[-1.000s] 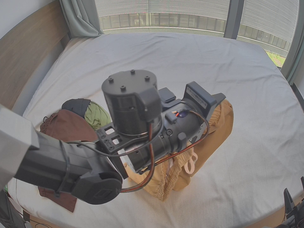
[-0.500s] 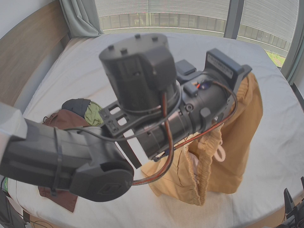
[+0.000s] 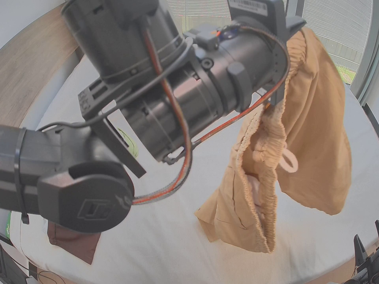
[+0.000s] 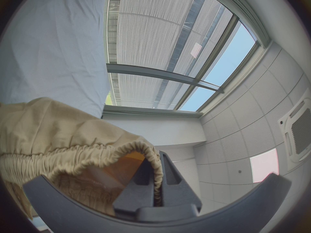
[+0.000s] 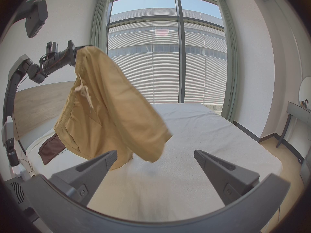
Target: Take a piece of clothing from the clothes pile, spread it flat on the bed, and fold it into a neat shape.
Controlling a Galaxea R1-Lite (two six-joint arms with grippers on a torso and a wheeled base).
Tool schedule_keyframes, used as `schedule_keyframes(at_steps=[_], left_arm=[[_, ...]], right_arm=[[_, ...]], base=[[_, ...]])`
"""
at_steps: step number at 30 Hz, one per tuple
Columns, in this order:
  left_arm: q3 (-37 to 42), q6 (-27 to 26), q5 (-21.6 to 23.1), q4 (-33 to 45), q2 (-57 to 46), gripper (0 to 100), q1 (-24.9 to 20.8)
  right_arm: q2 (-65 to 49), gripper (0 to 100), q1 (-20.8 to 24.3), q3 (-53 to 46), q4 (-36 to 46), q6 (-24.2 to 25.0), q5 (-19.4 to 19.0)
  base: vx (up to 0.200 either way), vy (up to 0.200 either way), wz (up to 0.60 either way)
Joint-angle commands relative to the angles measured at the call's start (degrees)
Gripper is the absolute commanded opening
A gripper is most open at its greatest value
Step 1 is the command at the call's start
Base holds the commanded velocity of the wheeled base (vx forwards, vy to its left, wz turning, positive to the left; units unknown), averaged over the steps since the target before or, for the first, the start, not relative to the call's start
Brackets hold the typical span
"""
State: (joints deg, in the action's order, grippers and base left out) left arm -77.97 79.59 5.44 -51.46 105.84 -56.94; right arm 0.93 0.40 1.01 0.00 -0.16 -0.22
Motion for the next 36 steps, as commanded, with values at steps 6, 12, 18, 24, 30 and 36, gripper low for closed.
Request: schedule_keyframes(at_steps=[6,12,18,24,30,36], left_arm=[[22.2,-10.9,0.6,-9.3,0.9,0,6.6],[29.7,-11.8,0.4,-18.5,4.2,0,9.0],[34.5,-12.4,0.3,-24.2,5.2,0,11.9],[37.9,-14.8,-0.2,-29.7,7.1,0,15.0],[41.4,-15.2,-1.4,-35.3,8.2,0,16.8],[43.3,-15.3,-1.4,-37.0,9.1,0,18.4]], right_arm=[[-0.9,100,-0.1,-0.9,0.0,0.0,0.0],[-0.9,100,-0.1,-0.9,0.0,0.0,0.0],[-0.9,100,-0.1,-0.9,0.0,0.0,0.0],[-0.9,100,-0.1,-0.9,0.0,0.0,0.0],[-0.9,100,-0.1,-0.9,0.0,0.0,0.0],[-0.9,100,-0.1,-0.9,0.0,0.0,0.0]], base=[[0.0,0.0,0.0],[0.0,0.0,0.0],[0.0,0.0,0.0],[0.0,0.0,0.0],[0.0,0.0,0.0],[0.0,0.0,0.0]])
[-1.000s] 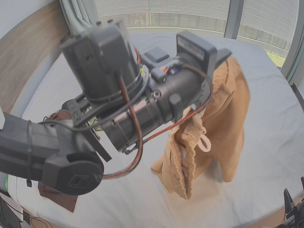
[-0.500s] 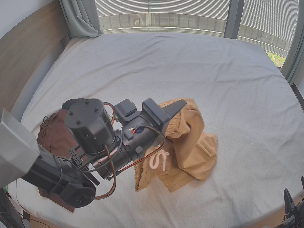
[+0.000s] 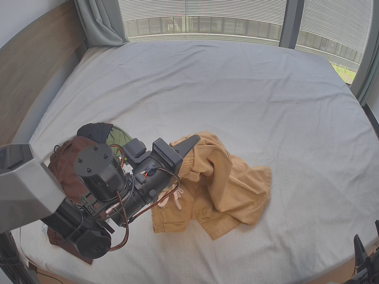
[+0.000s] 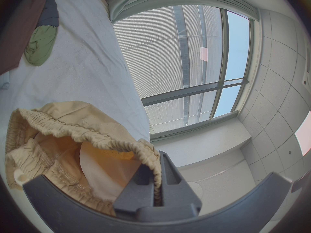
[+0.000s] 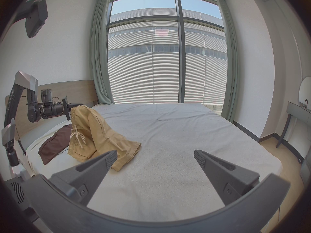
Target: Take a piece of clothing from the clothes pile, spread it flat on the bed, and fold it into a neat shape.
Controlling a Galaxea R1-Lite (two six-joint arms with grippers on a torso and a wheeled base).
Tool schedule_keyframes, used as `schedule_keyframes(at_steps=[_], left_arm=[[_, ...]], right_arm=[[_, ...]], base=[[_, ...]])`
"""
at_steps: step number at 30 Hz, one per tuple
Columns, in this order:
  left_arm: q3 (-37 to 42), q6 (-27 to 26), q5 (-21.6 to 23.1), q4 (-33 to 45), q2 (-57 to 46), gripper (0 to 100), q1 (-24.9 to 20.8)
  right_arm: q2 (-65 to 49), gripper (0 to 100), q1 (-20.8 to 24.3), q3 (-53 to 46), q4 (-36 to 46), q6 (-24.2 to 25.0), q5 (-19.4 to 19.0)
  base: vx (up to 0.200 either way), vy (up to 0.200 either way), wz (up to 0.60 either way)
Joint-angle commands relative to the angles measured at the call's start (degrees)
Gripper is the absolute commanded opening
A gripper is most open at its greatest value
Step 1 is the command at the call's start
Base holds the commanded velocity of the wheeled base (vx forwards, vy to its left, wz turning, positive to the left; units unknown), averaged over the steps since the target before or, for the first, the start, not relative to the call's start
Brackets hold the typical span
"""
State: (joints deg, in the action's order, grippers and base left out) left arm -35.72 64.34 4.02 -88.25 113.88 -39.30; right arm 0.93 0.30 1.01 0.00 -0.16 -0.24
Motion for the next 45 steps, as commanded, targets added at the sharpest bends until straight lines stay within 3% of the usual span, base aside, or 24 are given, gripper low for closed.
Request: schedule_keyframes(at_steps=[1,13,20,28,37,45], left_arm=[[1.4,0.0,0.0,-0.2,1.1,0,0.9],[7.1,-0.9,0.0,-0.3,2.1,0,4.3],[7.2,-4.9,0.0,-0.3,4.4,0,6.6],[7.3,-7.9,1.3,-0.3,6.3,0,12.3],[8.0,-23.7,2.0,-0.4,12.9,0,14.4],[7.4,-24.9,2.0,-0.4,11.2,0,15.9]], right_arm=[[-0.9,100,0.0,-0.9,0.0,0.0,0.0],[-0.9,100,0.0,-0.9,0.0,0.0,0.0],[-0.9,100,0.1,-0.9,0.1,0.0,0.0],[-0.9,100,0.1,-0.9,0.0,-0.1,0.0],[-0.9,100,0.1,-0.9,0.0,-0.5,-0.2],[-0.9,100,0.1,-0.9,0.0,-1.0,-0.5]], base=[[0.0,0.0,0.0],[0.0,0.0,0.0],[0.0,0.0,0.0],[0.0,0.0,0.0],[0.0,0.0,0.0],[0.0,0.0,0.0]])
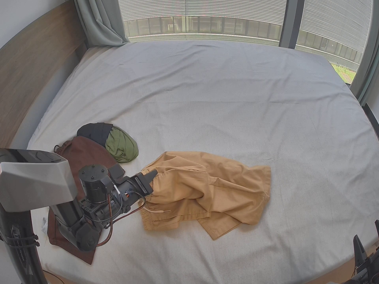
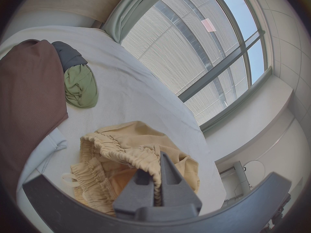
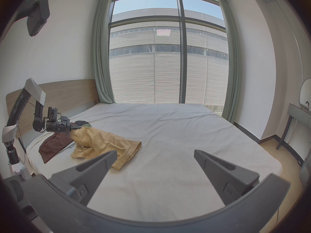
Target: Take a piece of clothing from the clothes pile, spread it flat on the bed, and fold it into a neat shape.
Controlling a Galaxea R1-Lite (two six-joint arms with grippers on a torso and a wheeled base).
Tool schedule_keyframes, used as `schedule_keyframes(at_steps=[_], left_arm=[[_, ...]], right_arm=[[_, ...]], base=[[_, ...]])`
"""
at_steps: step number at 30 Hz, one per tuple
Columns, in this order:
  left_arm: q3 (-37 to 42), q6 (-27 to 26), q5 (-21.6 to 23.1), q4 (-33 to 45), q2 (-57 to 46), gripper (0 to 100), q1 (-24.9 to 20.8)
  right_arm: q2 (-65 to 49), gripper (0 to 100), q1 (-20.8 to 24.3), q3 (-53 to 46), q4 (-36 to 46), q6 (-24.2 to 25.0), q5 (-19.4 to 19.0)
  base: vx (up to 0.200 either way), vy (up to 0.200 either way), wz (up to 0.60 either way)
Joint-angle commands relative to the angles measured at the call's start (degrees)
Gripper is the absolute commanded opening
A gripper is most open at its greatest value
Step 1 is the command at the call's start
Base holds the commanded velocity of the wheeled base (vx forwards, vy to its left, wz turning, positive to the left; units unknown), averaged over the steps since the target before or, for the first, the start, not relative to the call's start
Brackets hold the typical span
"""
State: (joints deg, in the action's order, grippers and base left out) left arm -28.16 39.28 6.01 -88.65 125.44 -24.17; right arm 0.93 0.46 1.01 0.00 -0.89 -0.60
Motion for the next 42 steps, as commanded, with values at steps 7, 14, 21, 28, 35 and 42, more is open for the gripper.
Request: schedule_keyframes(at_steps=[7,14,21,28,35,42], left_arm=[[-1.4,1.1,0.1,0.0,-1.3,0,1.3],[-1.4,4.8,0.5,0.0,-3.5,0,0.8],[-3.1,4.8,0.1,0.0,-4.1,0,1.5],[-3.5,4.8,0.2,0.0,-4.2,0,3.0],[-3.6,4.7,0.2,0.0,-5.2,0,2.9],[-3.3,4.7,0.1,0.0,-5.4,0,3.1]], right_arm=[[-0.9,100,0.0,-0.9,0.0,-0.2,-0.1],[-0.9,100,0.0,-0.9,0.0,-0.4,-0.2],[-0.9,100,0.0,-1.0,0.1,-0.1,-0.1],[-0.9,100,0.0,-0.9,-1.6,-0.8,0.2],[11.0,100,1.0,8.4,-10.1,-2.2,0.3],[22.3,100,1.8,13.5,-9.7,-0.3,-0.5]], base=[[0.0,0.0,0.0],[0.0,0.0,0.0],[0.0,0.0,0.0],[0.0,0.0,0.0],[0.0,0.0,0.0],[0.0,0.0,0.0]])
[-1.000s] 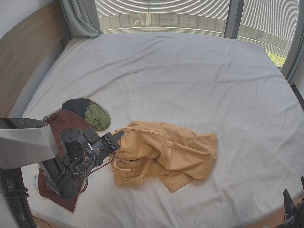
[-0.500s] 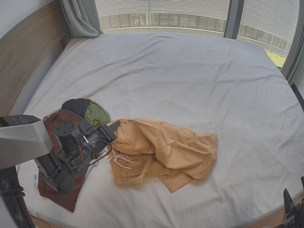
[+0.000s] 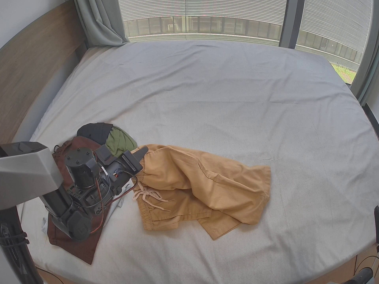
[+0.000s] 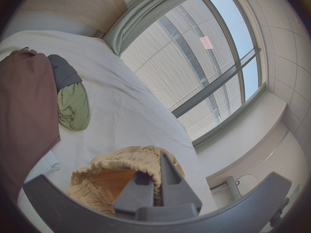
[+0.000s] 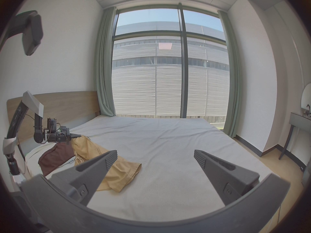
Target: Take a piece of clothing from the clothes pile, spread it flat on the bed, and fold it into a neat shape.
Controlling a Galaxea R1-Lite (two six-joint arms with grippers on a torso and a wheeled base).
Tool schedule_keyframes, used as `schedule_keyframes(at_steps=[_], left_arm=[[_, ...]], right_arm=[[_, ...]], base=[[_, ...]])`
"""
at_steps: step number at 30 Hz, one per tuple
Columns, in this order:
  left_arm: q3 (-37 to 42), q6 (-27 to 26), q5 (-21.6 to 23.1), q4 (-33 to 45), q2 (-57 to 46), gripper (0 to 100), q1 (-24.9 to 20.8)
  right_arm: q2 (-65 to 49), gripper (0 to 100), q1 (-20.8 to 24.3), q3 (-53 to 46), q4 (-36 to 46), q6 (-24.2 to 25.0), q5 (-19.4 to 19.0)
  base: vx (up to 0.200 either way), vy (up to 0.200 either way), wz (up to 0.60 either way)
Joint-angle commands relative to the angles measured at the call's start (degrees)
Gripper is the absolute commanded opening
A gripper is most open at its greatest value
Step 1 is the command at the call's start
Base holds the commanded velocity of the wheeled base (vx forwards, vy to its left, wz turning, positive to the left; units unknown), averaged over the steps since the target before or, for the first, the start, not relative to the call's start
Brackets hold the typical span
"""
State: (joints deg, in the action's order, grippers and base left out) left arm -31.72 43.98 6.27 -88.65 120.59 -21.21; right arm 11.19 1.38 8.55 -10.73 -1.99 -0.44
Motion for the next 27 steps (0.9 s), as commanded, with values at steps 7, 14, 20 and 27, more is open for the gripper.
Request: schedule_keyframes(at_steps=[7,14,20,27], left_arm=[[0.6,-0.1,0.0,0.0,-1.0,0,0.2],[0.8,-0.1,0.1,0.0,-1.0,0,0.7],[0.9,-0.1,0.1,0.0,-1.0,0,0.7],[1.3,-0.1,0.2,0.0,-0.8,0,0.9]], right_arm=[[19.2,100,0.9,8.7,1.1,2.3,-6.4],[30.8,100,1.4,9.4,-0.8,6.0,-8.9],[35.9,100,1.5,10.2,-3.4,7.0,-11.3],[41.7,100,2.4,11.9,-3.3,7.5,-15.3]], base=[[0.0,0.0,0.0],[0.0,0.0,0.0],[0.0,0.0,0.0],[0.0,0.0,0.0]])
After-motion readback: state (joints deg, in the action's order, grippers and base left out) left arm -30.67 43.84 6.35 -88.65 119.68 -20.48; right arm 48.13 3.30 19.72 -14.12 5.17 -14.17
